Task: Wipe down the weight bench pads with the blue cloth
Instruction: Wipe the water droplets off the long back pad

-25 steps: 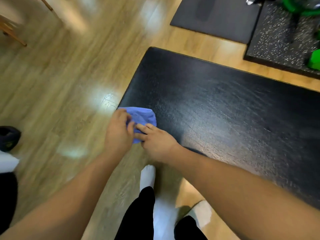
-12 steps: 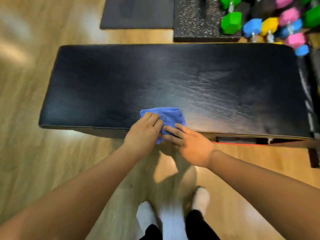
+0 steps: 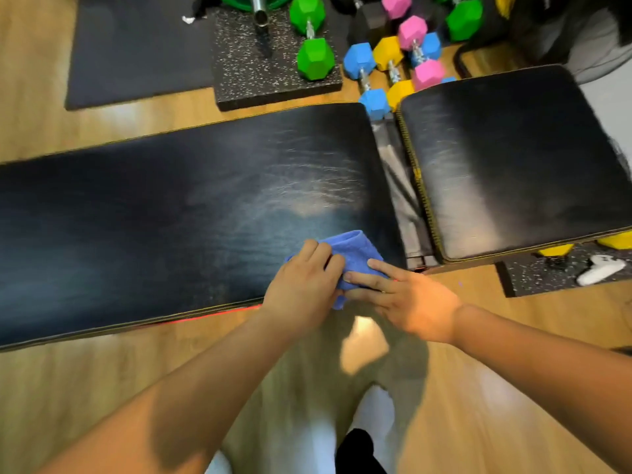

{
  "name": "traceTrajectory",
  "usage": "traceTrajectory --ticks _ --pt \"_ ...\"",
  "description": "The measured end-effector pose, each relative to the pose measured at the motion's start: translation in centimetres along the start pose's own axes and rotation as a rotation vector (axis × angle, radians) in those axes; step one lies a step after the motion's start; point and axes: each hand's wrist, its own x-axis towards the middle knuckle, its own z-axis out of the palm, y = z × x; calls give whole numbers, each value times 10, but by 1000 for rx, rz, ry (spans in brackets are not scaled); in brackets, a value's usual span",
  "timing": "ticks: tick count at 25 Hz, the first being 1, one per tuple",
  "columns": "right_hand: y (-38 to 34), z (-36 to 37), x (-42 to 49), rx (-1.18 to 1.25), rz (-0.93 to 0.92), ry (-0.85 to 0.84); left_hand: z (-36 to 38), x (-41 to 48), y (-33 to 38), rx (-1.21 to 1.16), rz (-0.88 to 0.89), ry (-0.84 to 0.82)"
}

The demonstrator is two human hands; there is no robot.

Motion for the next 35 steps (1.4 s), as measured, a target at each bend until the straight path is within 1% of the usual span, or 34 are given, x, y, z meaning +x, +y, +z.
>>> traceTrajectory --ticks 2,4,6,7,8,9,10,11,12,14,15,16,17,18,19,20,22,23,25,26,28,29,31,32,33,35 --pt "18 3 -30 35 60 -28 0 29 23 5 52 38" --pt "28 1 -49 106 164 -30 0 51 41 29 100 71" --pt "25 -10 -56 193 296 4 5 61 50 4 64 54" --pt "16 -16 -52 248 407 47 8 59 53 -7 18 30" --pt "5 -21 -45 314 567 75 11 55 56 -6 -35 -9" --pt "-5 -28 -34 431 767 66 13 48 60 9 -78 -52" --pt "-15 -33 -23 604 947 -2 15 41 63 28 -104 -88" --pt "-23 -35 -11 785 1046 -89 18 36 65 40 -117 -106" --pt "-27 -35 -1 904 1080 -181 19 34 67 35 -135 -126" --pt "-29 -33 15 1094 1122 -263 20 36 68 1 -165 -161" --pt "-21 -33 21 1093 1203 -207 19 41 66 -11 -164 -157" --pt "-12 -37 27 991 1260 -114 20 50 61 -20 -157 -142" --pt "0 -40 37 906 1256 -52 22 61 53 -21 -149 -133" --pt "13 -42 50 885 1223 22 21 75 40 -5 -162 -132" --pt "31 -44 68 895 1149 84 18 91 22 21 -199 -135" --pt "51 -48 86 941 1126 117 14 110 1 41 -239 -139" --pt "93 -43 128 892 1178 171 6 147 -43 62 -281 -160" --pt "114 -48 140 863 1208 125 -1 163 -61 74 -263 -174" --pt "157 -14 173 813 1215 28 -11 196 -95 74 -189 -204" --pt "176 -3 191 850 1227 8 -16 211 -112 35 -186 -224" --pt "205 7 233 974 1181 61 -24 229 -147 -119 -260 -217" --pt "207 -4 254 962 1163 5 -31 225 -165 -184 -318 -241" --pt "194 -27 298 793 1022 -161 -44 189 -206 -134 -355 -280" --pt "184 -40 324 768 932 -190 -48 162 -231 -85 -356 -271" --pt "167 -62 353 804 869 -200 -55 130 -259 -50 -372 -278" --pt "131 -74 414 852 726 -203 -63 75 -312 31 -449 -362"
